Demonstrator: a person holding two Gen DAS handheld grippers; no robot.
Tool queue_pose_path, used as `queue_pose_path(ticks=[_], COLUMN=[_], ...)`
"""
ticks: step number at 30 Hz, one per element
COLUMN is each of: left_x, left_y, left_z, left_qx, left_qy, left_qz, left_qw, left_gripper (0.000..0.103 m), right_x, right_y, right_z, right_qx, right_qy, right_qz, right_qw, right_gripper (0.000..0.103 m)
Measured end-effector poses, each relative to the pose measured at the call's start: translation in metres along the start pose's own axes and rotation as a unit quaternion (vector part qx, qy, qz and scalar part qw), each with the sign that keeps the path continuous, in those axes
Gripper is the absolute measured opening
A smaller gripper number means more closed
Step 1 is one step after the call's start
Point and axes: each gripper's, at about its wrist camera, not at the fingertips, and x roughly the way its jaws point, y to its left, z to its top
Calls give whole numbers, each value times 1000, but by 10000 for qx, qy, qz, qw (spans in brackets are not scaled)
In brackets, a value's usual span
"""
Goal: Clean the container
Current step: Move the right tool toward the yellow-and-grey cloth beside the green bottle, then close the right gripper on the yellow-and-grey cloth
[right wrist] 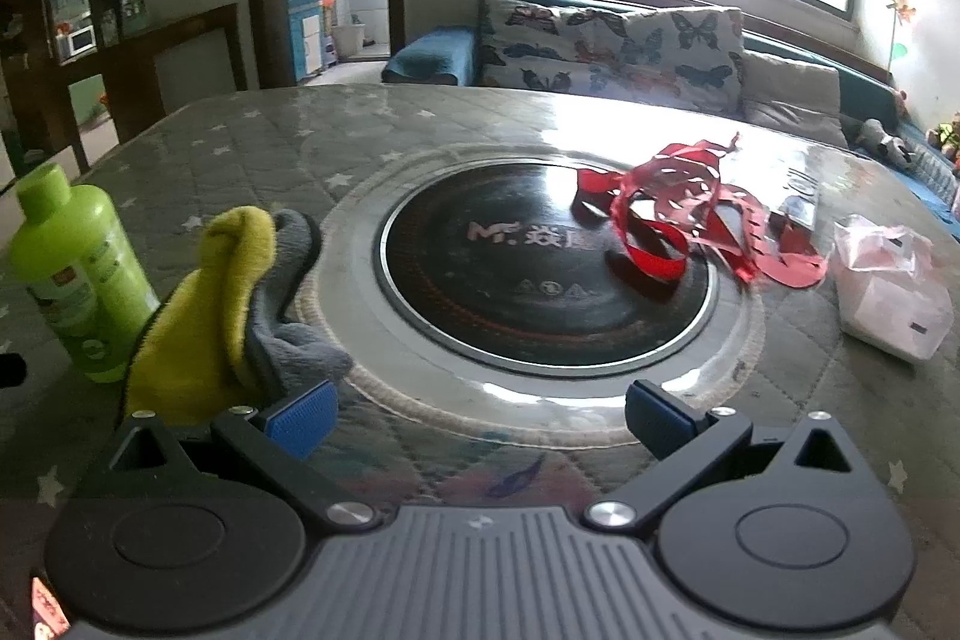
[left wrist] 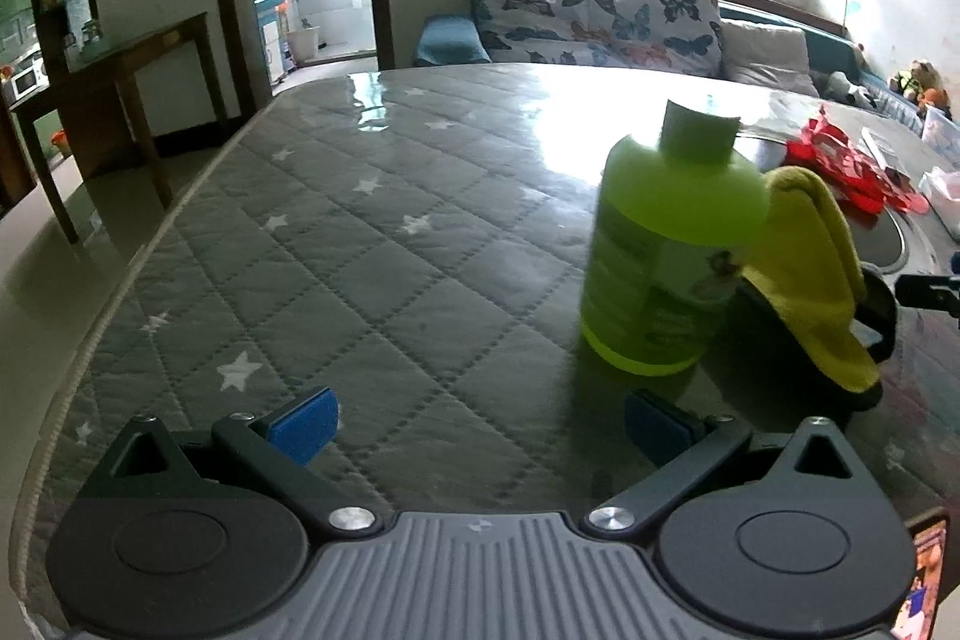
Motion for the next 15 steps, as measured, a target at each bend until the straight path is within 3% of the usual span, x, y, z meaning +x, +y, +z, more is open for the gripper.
queue_pose_path(ticks=[15], left_x=[-3], left_y=[-15], left_z=[3], left_qx=[112], left_qy=[133], left_qz=[101], left_qw=[9998], left_gripper=[103], right_x=[-11], right_y=[20], right_z=[-2], right_qx=[-179], right_qy=[-67], right_qz=[345], right_qw=[9992], right_gripper=[103])
